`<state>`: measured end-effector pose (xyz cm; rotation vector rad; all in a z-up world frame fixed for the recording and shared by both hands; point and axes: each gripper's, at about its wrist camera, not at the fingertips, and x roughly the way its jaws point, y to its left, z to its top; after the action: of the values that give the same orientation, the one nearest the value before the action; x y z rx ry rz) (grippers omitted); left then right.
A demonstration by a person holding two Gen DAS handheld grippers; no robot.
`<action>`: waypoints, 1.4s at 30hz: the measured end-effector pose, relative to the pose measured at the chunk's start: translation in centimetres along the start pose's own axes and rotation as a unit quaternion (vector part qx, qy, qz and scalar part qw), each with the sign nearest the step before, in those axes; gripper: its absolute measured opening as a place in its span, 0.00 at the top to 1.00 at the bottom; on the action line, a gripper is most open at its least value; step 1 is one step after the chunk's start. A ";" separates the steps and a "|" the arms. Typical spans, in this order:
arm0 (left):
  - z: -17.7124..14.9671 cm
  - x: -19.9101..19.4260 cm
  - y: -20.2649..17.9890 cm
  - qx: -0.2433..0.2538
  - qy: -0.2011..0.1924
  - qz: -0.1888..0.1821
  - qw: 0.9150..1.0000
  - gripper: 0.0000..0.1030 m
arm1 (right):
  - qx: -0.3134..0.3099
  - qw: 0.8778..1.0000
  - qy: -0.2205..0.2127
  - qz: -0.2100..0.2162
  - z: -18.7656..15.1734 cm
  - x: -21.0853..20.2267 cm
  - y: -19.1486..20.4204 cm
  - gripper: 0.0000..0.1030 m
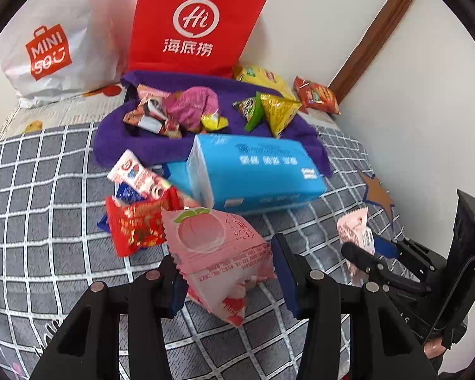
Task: Organize snacks
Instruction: 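Lift both held packets and carry them over the purple towel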
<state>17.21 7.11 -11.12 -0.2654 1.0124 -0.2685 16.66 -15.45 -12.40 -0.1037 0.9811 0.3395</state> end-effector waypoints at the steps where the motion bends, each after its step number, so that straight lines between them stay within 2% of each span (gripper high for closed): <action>1: 0.2 -0.1 -0.2 0.000 -0.001 -0.001 1.000 0.56 | -0.002 1.000 -0.005 -0.001 0.5 -0.2 0.1 0.65; 7: 2.4 -1.0 -0.8 0.009 -0.020 0.000 1.000 0.56 | -0.013 0.999 -0.036 -0.015 3.2 -1.3 0.6 0.65; 23: 8.2 -1.5 -0.8 0.012 -0.049 0.006 0.999 0.56 | -0.027 0.995 -0.092 -0.015 9.7 -1.6 0.9 0.65; 33: 11.8 -0.1 -0.9 0.013 -0.054 0.010 0.998 0.56 | -0.019 0.995 -0.103 -0.003 14.1 0.1 0.1 0.65; 42: 14.8 1.8 -0.1 0.010 -0.049 0.008 0.999 0.56 | -0.009 0.994 -0.108 -0.017 17.9 2.4 -1.2 0.65</action>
<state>30.81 7.74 -5.05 -0.2496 0.9146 -0.2481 32.55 -11.71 -4.53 -0.0981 0.7622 0.3215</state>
